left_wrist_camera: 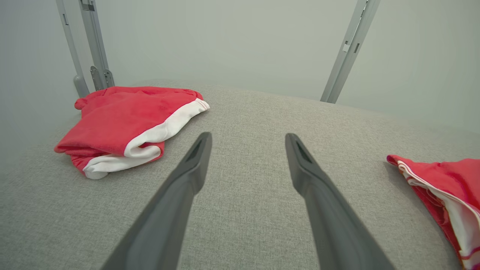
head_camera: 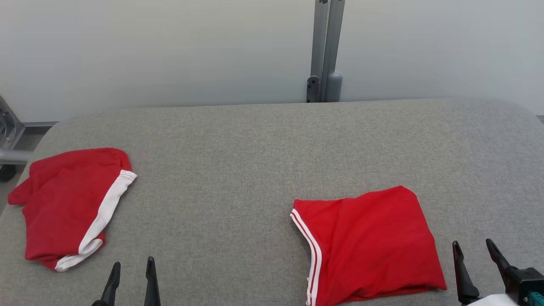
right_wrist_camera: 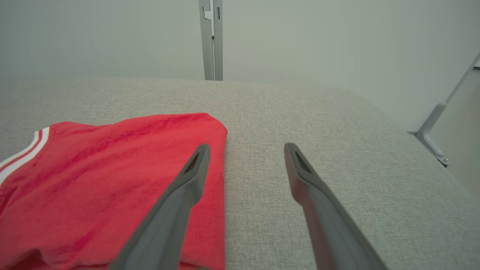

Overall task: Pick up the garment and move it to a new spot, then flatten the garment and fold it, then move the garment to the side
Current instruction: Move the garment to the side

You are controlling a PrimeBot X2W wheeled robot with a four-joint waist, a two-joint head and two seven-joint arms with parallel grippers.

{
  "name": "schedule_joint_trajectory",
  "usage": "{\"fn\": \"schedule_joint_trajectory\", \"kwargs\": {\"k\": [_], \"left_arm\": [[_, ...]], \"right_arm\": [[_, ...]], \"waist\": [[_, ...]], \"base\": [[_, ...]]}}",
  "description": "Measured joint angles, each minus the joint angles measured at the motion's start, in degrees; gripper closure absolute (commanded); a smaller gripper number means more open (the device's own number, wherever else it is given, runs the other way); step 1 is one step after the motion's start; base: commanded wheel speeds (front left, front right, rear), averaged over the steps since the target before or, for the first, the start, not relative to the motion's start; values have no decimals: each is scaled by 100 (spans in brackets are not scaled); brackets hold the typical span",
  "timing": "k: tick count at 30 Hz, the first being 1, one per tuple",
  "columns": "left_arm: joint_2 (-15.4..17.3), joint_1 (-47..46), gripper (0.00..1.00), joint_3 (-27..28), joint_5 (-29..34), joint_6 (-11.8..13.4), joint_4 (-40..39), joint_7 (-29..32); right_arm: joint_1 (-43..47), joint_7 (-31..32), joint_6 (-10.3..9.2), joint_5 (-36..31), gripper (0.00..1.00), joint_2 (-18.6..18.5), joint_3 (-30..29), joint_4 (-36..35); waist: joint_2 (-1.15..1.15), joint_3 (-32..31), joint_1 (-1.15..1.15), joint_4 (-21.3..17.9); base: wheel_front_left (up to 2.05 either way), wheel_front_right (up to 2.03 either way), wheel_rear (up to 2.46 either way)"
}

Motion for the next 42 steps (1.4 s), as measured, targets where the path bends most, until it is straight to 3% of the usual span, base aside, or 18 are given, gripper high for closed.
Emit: {"fn": "schedule_joint_trajectory", "kwargs": {"k": [9, 15, 19, 21, 24, 28, 33, 34, 35, 39, 42], "left_arm": [[0, -21, 0, 36, 131, -94, 79, 0], [0, -31, 0, 82, 176, -146, 92, 0], [0, -38, 0, 80, 216, -171, 82, 0], [0, -40, 0, 80, 234, -192, 89, 0], [0, -140, 0, 29, 234, -196, 110, 0], [-1, -281, 0, -59, 227, -202, 121, 0], [0, -413, 0, -71, 227, -202, 167, 0], [0, -430, 0, -73, 227, -202, 165, 0], [0, -447, 0, -73, 227, -202, 159, 0], [0, -531, 0, -56, 227, -188, 79, 0], [0, -625, 0, -62, 229, -170, 2, 0]], "right_arm": [[-59, 0, 0, -18, 0, 45, 76, -118], [-374, 101, 0, 662, 0, 8, 343, 191], [-933, 1613, -4, 1374, 0, -543, 942, 294], [-1204, 2262, -4, 1760, 0, -662, 945, 286], [-1531, 3214, -2, 1731, 0, -939, 1095, 411], [-1767, 3868, -4, 1762, 0, -960, 1218, 775], [-2097, 3987, -5, 1871, 0, -775, 1299, 1302], [-2169, 3990, -5, 2011, 31, -722, 1321, 1378], [-2240, 3961, -7, 2153, 100, -671, 1322, 1422], [-2528, 3845, -2, 2438, 100, -766, 1460, 1408], [-2910, 3699, 1, 2462, 100, -1047, 1390, 1271]], "waist": [[0, 44, 0, 17], [0, 139, 0, -15], [0, 237, 0, -41], [0, 291, 0, -45], [0, 414, 0, -31], [0, 591, 0, 34], [0, 804, 0, 122], [0, 845, 0, 133], [0, 885, 0, 140], [0, 1052, 0, 107], [0, 1208, 0, 14]], "base": [[0, 0, 0], [0, 0, 0], [0, 0, 0], [0, 0, 0], [0, 0, 0], [0, 0, 0], [0, 0, 0], [0, 0, 0], [0, 0, 0], [0, 0, 0], [0, 0, 0]]}}
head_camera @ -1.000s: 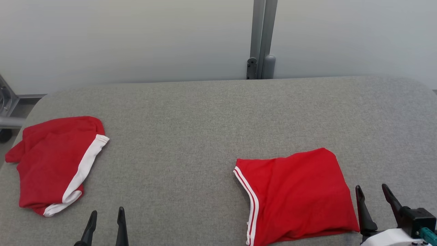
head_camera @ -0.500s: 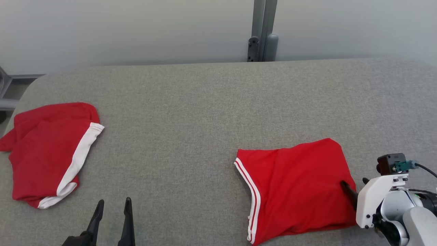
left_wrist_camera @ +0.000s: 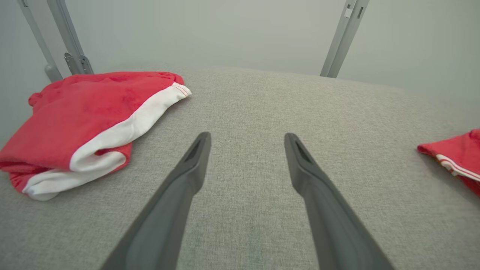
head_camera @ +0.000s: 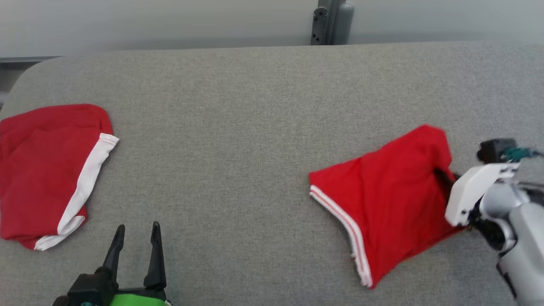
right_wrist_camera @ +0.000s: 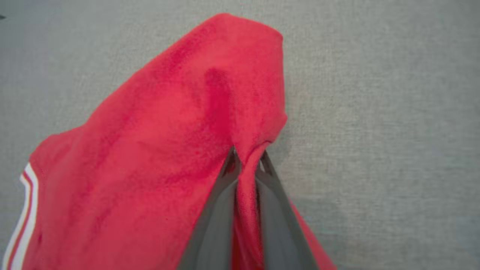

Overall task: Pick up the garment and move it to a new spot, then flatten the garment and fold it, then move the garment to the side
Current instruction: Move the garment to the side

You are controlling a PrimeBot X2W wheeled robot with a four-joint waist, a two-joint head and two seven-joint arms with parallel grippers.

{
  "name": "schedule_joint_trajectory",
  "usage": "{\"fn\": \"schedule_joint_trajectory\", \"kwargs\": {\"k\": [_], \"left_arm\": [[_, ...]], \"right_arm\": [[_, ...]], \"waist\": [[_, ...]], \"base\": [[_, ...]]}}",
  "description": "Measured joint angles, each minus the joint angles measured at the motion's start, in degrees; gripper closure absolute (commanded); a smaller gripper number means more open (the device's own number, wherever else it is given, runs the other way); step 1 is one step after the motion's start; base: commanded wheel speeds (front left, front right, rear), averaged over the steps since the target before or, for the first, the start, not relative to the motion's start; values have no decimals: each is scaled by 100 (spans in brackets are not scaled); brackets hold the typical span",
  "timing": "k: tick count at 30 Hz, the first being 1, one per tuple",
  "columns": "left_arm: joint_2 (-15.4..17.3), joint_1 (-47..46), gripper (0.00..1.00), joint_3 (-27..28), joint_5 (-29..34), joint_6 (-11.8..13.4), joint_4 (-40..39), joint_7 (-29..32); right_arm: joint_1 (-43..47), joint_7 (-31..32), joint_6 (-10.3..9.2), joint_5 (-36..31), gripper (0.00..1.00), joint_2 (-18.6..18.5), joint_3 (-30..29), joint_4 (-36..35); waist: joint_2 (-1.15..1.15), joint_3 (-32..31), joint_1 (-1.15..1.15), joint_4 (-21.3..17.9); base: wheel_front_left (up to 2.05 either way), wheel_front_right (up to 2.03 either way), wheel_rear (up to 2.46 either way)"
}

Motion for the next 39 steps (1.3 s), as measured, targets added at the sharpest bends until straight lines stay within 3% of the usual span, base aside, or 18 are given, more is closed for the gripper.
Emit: {"fn": "schedule_joint_trajectory", "kwargs": {"k": [4, 9, 15, 19, 20, 21, 27, 31, 39], "left_arm": [[-1, -283, 0, -56, 218, -31, -42, -1], [13, -615, 0, -103, 430, -81, -75, 0], [89, -714, 0, -121, 513, -101, -118, 0], [140, -709, 0, -124, 519, -102, -121, 0], [143, -709, 0, -116, 519, -102, -123, 0], [142, -709, 0, -97, 517, -107, -134, 0], [123, -664, 0, -11, 493, -109, -157, -1], [57, -491, 0, 132, 385, -109, -99, 0], [3, 85, 0, 223, 55, -7, -4, 0]], "right_arm": [[-756, -123, -1, -91, 100, -617, -360, -34], [-1390, -245, -1, -666, 100, -1383, -853, 505], [-1845, -409, 0, -1368, 100, -1968, -1198, 1121], [-2015, -702, 0, -1948, 100, -2105, -1536, 1557], [-2065, -768, 0, -2095, 19, -2112, -1635, 1650], [-2110, -804, -1, -2259, 0, -2125, -1694, 1740], [-2382, -2375, 0, -3052, 0, -1826, -2199, 1434], [-2272, -3295, 0, -2949, 0, -1174, -2274, 973], [-520, -3666, -1, -2520, 0, -322, -1527, -939]], "waist": [[0, 308, 0, -149], [0, 759, 0, -316], [0, 1238, 1, -421], [0, 1452, 1, -429], [0, 1484, 1, -417], [0, 1505, 1, -392], [0, 1439, 0, -285], [0, 1216, 0, -266], [0, 438, 0, -305]], "base": [[0, 0, 0], [0, 0, 0], [0, 0, 0], [0, 0, 0], [0, 0, 0], [0, 0, 0], [0, 0, 0], [0, 0, 0], [0, 0, 0]]}}
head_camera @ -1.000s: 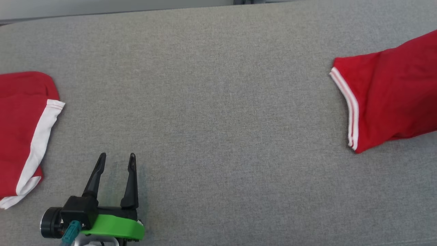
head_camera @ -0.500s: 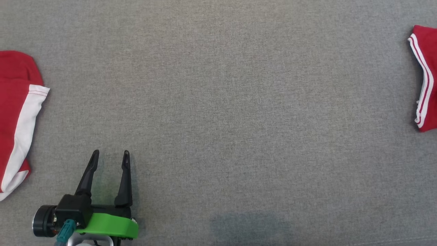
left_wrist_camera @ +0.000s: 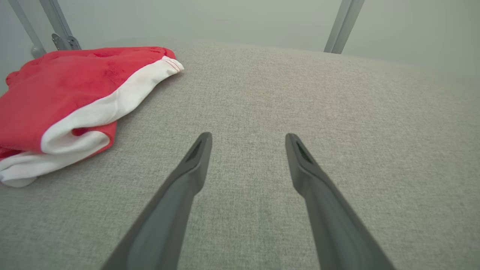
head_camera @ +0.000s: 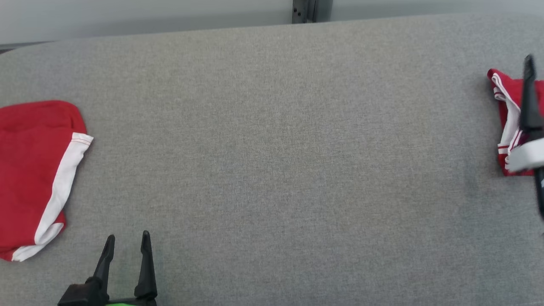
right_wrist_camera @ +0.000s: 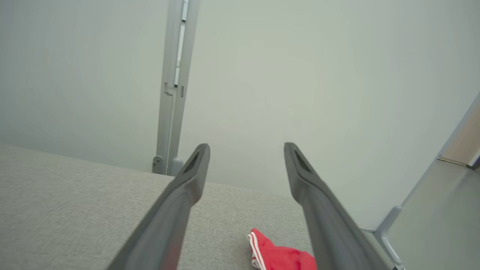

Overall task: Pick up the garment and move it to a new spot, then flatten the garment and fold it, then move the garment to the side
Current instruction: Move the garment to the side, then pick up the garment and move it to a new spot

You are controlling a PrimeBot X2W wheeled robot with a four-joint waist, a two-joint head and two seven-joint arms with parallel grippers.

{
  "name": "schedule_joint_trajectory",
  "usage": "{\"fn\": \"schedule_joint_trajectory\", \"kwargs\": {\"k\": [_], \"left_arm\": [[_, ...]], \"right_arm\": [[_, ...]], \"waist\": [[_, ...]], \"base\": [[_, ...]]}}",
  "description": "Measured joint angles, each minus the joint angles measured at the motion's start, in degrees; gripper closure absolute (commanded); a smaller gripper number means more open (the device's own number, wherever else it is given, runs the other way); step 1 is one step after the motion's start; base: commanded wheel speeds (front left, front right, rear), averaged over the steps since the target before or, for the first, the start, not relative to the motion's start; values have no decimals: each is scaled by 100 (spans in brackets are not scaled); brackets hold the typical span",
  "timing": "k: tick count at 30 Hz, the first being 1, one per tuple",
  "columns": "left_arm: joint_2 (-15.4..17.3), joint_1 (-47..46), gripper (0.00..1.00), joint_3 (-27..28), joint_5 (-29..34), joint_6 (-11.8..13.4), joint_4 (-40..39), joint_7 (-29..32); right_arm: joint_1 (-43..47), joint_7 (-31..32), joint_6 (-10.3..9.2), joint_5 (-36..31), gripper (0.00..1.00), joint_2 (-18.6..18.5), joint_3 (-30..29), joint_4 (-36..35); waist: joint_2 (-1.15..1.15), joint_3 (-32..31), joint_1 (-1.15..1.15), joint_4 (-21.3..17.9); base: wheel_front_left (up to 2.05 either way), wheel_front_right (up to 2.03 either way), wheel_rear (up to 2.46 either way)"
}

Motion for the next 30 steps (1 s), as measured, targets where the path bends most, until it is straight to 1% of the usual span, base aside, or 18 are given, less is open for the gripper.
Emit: {"fn": "schedule_joint_trajectory", "kwargs": {"k": [2, 3, 5, 6, 8, 9, 11, 16, 18, 21, 23, 30], "left_arm": [[2, 163, 0, 11, -129, 89, 0, 0], [-4, 241, 0, 21, -196, 120, -8, 0], [0, 389, 0, 85, -265, 198, -55, 0], [-1, 456, 0, 97, -314, 234, -82, 0], [-3, 525, 0, 107, -366, 259, -148, 0], [-3, 542, 0, 103, -371, 265, -174, -1], [-3, 550, 0, 77, -371, 269, -193, -1], [-3, 557, 0, 2, -354, 237, -164, 0], [-3, 560, 0, 12, -349, 222, -122, 0], [-3, 559, 0, 53, -328, 183, -57, -1], [-3, 559, 0, 101, -327, 181, -36, 0], [-4, 550, 0, 131, -334, 147, -1, -1]], "right_arm": [[615, -3, 0, 110, 0, 210, 377, -467], [925, -8, 1, 330, 0, 374, 511, -609], [1517, -8, 2, 377, 0, 423, 861, -871], [1713, -10, 0, 503, 0, 500, 872, -975], [2093, -15, 2, 554, 0, 571, 1018, -1110], [2309, -27, 0, 597, 0, 699, 983, -1098], [2655, -26, -1, 606, 0, 805, 1066, -1067], [3044, -29, 1, 249, 0, 1166, 936, -1114], [3222, -29, -1, 140, 0, 1372, 712, -1105], [3382, -33, 0, -10, 0, 1588, 552, -1018], [3491, -33, 0, -114, 0, 1647, 536, -846], [3430, -33, 0, -174, 0, 1768, 519, -756]], "waist": [[0, -222, 0, -5], [0, -335, 0, -6], [0, -561, 0, -7], [0, -666, 0, -6], [0, -856, 0, 3], [0, -951, 0, 12], [0, -1098, 0, 39], [0, -1343, 0, 129], [0, -1417, 0, 155], [0, -1508, 0, 169], [0, -1557, 0, 150], [0, -1624, 0, 21]], "base": [[0, 0, 0], [0, 0, 0], [0, 0, 0], [0, 0, 0], [0, 0, 0], [0, 0, 0], [0, 0, 0], [0, 0, 0], [0, 0, 0], [0, 0, 0], [0, 0, 0], [0, 0, 0]]}}
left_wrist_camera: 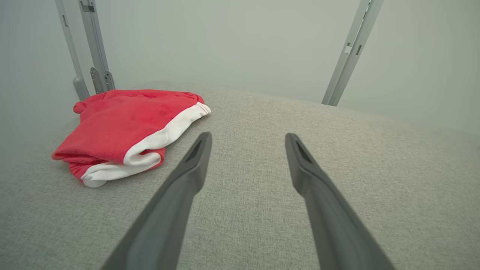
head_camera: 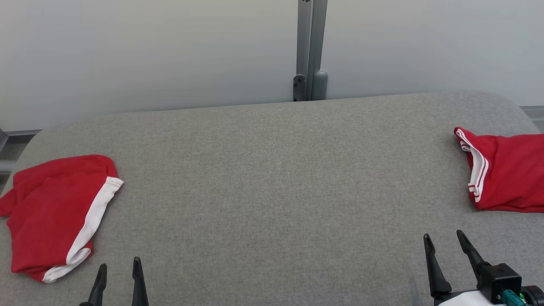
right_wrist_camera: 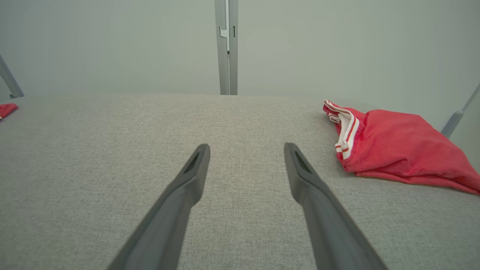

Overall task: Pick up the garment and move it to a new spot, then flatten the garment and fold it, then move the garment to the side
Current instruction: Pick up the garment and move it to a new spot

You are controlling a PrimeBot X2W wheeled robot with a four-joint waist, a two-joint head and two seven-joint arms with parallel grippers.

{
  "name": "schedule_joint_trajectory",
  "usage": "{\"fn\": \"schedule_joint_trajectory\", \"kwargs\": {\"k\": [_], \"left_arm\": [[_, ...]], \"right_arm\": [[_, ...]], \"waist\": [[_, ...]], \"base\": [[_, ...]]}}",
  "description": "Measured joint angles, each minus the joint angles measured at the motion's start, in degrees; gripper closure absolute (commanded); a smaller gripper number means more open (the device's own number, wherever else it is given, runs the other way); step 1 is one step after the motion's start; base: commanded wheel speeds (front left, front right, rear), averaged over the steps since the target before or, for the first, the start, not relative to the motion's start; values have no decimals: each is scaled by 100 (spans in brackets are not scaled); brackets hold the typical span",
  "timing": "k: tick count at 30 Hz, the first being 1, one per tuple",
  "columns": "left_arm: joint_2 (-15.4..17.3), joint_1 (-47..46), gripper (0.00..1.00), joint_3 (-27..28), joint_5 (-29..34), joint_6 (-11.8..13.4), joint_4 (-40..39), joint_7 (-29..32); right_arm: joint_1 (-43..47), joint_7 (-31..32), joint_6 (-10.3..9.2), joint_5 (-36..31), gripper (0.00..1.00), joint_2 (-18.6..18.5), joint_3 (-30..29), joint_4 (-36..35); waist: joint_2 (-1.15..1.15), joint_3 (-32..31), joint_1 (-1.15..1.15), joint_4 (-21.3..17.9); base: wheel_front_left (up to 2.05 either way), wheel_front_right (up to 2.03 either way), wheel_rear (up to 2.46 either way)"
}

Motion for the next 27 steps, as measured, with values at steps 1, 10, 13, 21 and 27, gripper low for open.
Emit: {"fn": "schedule_joint_trajectory", "kwargs": {"k": [1, 10, 13, 21, 27], "left_arm": [[1, -5, 0, -4, 0, -7, 8, 0], [0, -51, 0, -89, 24, -48, 60, 1], [-1, -63, 0, -94, 46, -59, 70, 0], [-1, -66, 0, -36, 80, -69, 63, 1], [1, -4, 0, 30, 32, -69, -14, 0]], "right_arm": [[-14, 0, 0, -19, 0, 7, 4, 0], [-1, 0, 0, -53, 0, 35, 7, -12], [37, 0, 0, -52, 0, 41, 48, -13], [50, 0, 0, 45, 0, 52, 514, 3], [-5, 0, 0, 86, 0, 57, 686, 25]], "waist": [[0, -7, 0, -12], [0, -5, 0, 141], [0, -1, 0, 297], [0, 0, 0, 953], [0, -1, 0, 1531]], "base": [[0, 0, 0], [0, 0, 0], [0, 0, 0], [0, 0, 0], [0, 0, 0]]}}
